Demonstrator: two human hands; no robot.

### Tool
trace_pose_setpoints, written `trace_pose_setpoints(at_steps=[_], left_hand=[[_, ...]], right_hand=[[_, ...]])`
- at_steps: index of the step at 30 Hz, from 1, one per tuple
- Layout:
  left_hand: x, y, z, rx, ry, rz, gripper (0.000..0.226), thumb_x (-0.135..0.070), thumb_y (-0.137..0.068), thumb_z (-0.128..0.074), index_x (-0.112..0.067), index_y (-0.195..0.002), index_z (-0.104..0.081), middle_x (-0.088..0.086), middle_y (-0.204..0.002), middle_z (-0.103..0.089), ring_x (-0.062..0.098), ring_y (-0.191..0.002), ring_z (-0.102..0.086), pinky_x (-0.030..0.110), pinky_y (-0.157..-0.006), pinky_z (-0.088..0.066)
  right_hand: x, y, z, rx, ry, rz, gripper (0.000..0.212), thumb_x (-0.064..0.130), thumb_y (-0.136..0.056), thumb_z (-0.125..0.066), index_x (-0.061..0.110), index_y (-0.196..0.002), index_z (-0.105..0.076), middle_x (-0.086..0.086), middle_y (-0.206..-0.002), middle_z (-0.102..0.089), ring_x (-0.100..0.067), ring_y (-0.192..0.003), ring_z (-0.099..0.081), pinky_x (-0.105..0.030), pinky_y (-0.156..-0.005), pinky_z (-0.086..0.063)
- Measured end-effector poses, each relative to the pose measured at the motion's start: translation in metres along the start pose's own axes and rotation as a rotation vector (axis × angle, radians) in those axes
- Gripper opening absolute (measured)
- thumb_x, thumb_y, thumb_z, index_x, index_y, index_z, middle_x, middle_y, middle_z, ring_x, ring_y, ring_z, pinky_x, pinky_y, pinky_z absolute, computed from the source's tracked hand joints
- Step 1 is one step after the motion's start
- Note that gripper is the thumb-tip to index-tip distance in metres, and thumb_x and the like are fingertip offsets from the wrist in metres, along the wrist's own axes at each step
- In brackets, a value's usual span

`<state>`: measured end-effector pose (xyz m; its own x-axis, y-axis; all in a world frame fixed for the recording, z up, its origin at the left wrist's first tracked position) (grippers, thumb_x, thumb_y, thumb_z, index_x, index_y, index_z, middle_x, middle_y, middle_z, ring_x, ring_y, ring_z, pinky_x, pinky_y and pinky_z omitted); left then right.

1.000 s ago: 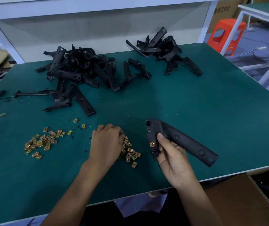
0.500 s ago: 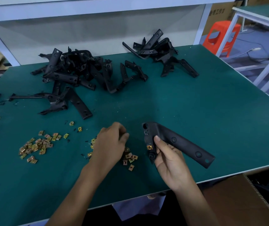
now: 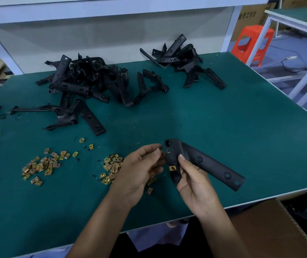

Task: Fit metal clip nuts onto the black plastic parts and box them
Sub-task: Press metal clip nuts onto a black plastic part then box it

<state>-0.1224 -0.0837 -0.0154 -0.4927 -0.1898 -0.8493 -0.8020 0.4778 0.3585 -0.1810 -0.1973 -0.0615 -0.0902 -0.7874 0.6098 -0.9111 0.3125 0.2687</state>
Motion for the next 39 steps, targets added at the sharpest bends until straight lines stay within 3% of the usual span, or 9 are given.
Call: trace_pose_setpoints(at_steps=[4, 10, 20, 24, 29, 32, 34, 36, 39], left_hand=[[0.002, 0.002, -0.005, -0.008, -0.021, 0.006, 0.016, -0.011, -0.098, -0.059, -0.011, -0.111, -0.067, 0.002, -0.097, -0.078, 0.011, -0.086, -0.073, 0.018, -0.063, -0.052], [0.008, 0.002, -0.006, -0.036, -0.001, 0.048, 0.011, -0.013, -0.097, -0.061, -0.016, -0.099, -0.072, 0.0, -0.09, -0.077, 0.006, -0.075, -0.071, 0.023, -0.063, -0.047], [0.008, 0.003, -0.007, -0.044, -0.103, 0.061, 0.008, -0.021, -0.091, -0.069, -0.018, -0.096, -0.076, 0.0, -0.091, -0.074, 0.01, -0.079, -0.064, 0.03, -0.066, -0.037], [0.013, 0.004, 0.006, -0.093, -0.148, 0.033, 0.013, -0.024, -0.089, -0.07, -0.017, -0.097, -0.078, 0.003, -0.102, -0.077, 0.015, -0.092, -0.067, 0.033, -0.072, -0.039], [0.04, 0.003, -0.032, 0.026, -0.265, 0.033, 0.014, -0.027, -0.091, -0.066, -0.02, -0.092, -0.079, 0.004, -0.108, -0.077, 0.016, -0.094, -0.067, 0.037, -0.077, -0.042], [0.068, 0.013, -0.074, 0.129, -0.223, 0.102, 0.016, -0.022, -0.091, -0.062, -0.02, -0.088, -0.078, -0.009, -0.089, -0.078, 0.003, -0.074, -0.07, 0.025, -0.068, -0.052], [0.082, 0.025, -0.105, 0.247, -0.224, 0.148, 0.02, -0.03, -0.085, -0.064, -0.017, -0.097, -0.073, -0.007, -0.083, -0.078, 0.0, -0.068, -0.071, 0.02, -0.061, -0.057], [0.093, 0.036, -0.125, 0.278, -0.227, 0.163, 0.017, -0.026, -0.088, -0.065, -0.015, -0.097, -0.073, -0.001, -0.085, -0.078, 0.006, -0.072, -0.073, 0.026, -0.062, -0.058], [0.094, 0.051, -0.152, 0.393, -0.453, 0.041, 0.031, -0.047, -0.083, -0.064, -0.035, -0.109, -0.076, -0.012, -0.104, -0.077, 0.003, -0.099, -0.07, 0.036, -0.08, -0.047]], right_hand=[[0.0, 0.0, -0.003, 0.011, 0.022, 0.01, 0.06, 0.022, -0.082, -0.08, -0.005, -0.132, -0.061, -0.028, -0.133, -0.062, -0.041, -0.132, -0.055, -0.058, -0.118, -0.033], [-0.002, -0.003, 0.005, 0.017, 0.07, 0.029, 0.046, 0.013, -0.092, -0.066, -0.007, -0.134, -0.059, -0.03, -0.135, -0.06, -0.044, -0.133, -0.052, -0.062, -0.119, -0.029], [-0.003, 0.0, -0.003, 0.049, 0.084, 0.045, 0.048, 0.013, -0.089, -0.072, -0.006, -0.131, -0.061, -0.031, -0.133, -0.061, -0.043, -0.13, -0.055, -0.059, -0.117, -0.034], [0.003, 0.015, -0.009, -0.051, 0.137, 0.104, 0.013, 0.011, -0.083, -0.071, 0.009, -0.09, -0.082, -0.014, -0.098, -0.077, -0.023, -0.097, -0.074, -0.032, -0.088, -0.058], [0.029, 0.062, 0.024, -0.231, 0.485, 0.106, 0.016, 0.048, -0.089, -0.07, 0.037, -0.083, -0.08, 0.015, -0.09, -0.076, -0.001, -0.095, -0.068, -0.024, -0.09, -0.048], [0.052, 0.09, 0.053, -0.303, 0.538, 0.168, 0.022, 0.044, -0.097, -0.061, 0.045, -0.082, -0.076, 0.024, -0.089, -0.073, 0.011, -0.092, -0.064, -0.011, -0.086, -0.044], [0.068, 0.111, 0.074, -0.381, 0.555, 0.248, 0.023, 0.048, -0.095, -0.065, 0.031, -0.083, -0.076, 0.013, -0.087, -0.073, 0.003, -0.087, -0.065, -0.013, -0.08, -0.046], [0.077, 0.132, 0.094, -0.451, 0.555, 0.289, 0.041, 0.055, -0.085, -0.074, 0.015, -0.092, -0.075, -0.001, -0.092, -0.074, -0.01, -0.089, -0.068, -0.022, -0.081, -0.051], [0.093, 0.16, 0.135, -0.567, 0.246, 0.292, 0.05, 0.046, -0.077, -0.084, 0.009, -0.11, -0.076, -0.015, -0.117, -0.074, -0.028, -0.113, -0.069, -0.039, -0.105, -0.051]])
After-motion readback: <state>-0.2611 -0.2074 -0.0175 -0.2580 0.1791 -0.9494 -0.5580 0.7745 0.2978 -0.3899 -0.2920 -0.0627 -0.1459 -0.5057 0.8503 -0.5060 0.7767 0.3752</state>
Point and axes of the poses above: each hand's wrist, its own y-axis away from the middle knuckle, its own z-axis out of the back of the hand, x = y × z, the point moved 9 cm from there along -y, towards the middle knuckle
